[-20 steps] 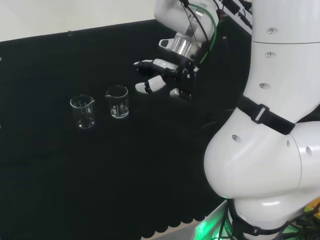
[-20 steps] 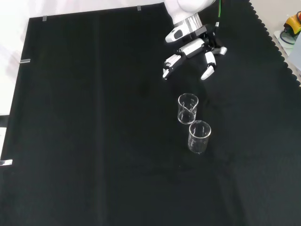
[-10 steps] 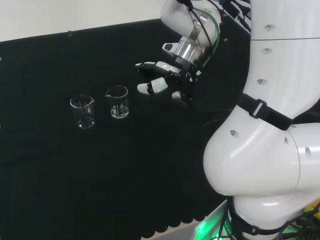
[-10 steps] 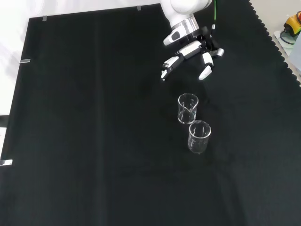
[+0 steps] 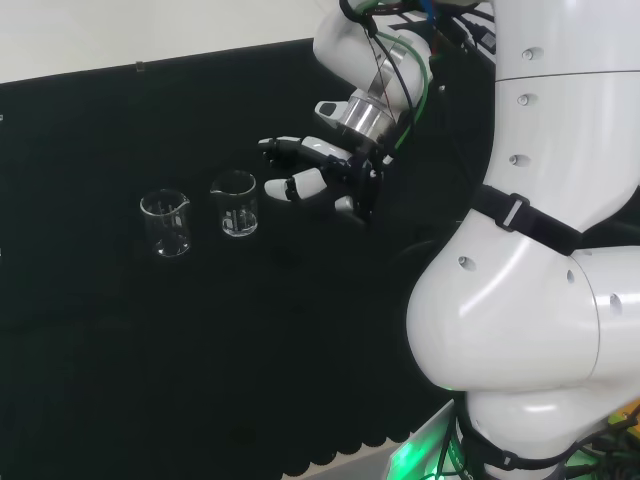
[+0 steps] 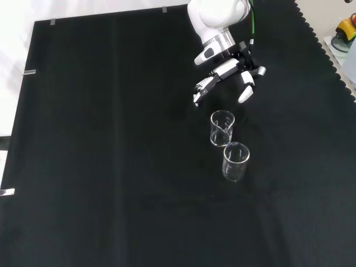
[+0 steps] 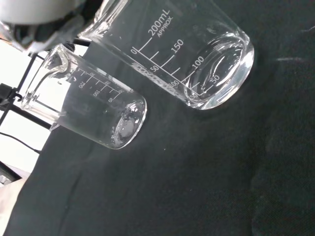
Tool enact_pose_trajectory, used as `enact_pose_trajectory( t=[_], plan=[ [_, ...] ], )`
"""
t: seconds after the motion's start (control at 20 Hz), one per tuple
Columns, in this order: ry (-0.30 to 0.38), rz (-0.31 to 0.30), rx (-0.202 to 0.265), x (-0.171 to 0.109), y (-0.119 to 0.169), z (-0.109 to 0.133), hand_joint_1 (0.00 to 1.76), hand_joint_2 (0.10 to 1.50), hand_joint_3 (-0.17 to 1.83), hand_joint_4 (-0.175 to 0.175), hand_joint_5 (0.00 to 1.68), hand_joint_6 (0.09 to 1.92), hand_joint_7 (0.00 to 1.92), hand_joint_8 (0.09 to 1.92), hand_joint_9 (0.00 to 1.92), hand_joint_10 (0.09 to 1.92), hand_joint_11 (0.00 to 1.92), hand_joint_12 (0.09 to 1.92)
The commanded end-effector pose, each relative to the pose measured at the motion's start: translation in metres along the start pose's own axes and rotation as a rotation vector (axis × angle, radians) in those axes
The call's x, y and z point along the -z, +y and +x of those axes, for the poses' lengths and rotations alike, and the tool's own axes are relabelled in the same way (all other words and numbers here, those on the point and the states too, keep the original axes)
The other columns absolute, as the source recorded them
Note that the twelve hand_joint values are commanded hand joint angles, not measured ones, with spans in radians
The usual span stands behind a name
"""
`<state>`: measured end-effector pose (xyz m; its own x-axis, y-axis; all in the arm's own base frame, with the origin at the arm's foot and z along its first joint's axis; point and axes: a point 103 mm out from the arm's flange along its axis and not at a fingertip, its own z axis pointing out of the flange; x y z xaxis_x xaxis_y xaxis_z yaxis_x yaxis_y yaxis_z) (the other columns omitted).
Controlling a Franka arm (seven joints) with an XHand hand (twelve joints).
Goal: Pick up the beaker on the right.
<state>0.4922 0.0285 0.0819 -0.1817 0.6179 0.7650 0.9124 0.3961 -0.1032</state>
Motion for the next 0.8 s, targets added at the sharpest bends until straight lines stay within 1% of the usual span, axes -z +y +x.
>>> enact_pose_trajectory(
  t=[0.05, 0.1, 0.25, 0.5, 0.7, 0.8],
  plan=[
    [0.044, 0.001, 0.038, -0.004, 0.005, -0.002, 0.76, 0.34, 1.03, -0.043, 0.24, 0.09, 0.14, 0.61, 0.22, 0.68, 0.00, 1.08],
    [0.056, 0.001, 0.048, -0.006, 0.006, -0.003, 0.76, 0.34, 1.03, -0.043, 0.24, 0.09, 0.14, 0.61, 0.22, 0.68, 0.00, 1.08],
    [0.055, 0.007, 0.060, -0.008, 0.008, -0.004, 0.77, 0.33, 1.02, -0.043, 0.24, 0.09, 0.14, 0.61, 0.22, 0.67, 0.00, 1.07],
    [0.031, 0.009, 0.072, -0.011, 0.013, 0.000, 0.82, 0.32, 1.03, -0.045, 0.25, 0.09, 0.17, 0.61, 0.22, 0.66, 0.00, 1.04],
    [0.024, 0.009, 0.085, -0.012, 0.016, 0.006, 0.94, 0.31, 1.13, -0.044, 0.34, 0.09, 0.27, 0.64, 0.28, 0.64, 0.00, 1.08],
    [0.039, 0.000, 0.087, -0.014, 0.016, 0.005, 0.97, 0.31, 1.16, -0.045, 0.39, 0.09, 0.29, 0.65, 0.30, 0.63, 0.00, 1.09]
  ],
)
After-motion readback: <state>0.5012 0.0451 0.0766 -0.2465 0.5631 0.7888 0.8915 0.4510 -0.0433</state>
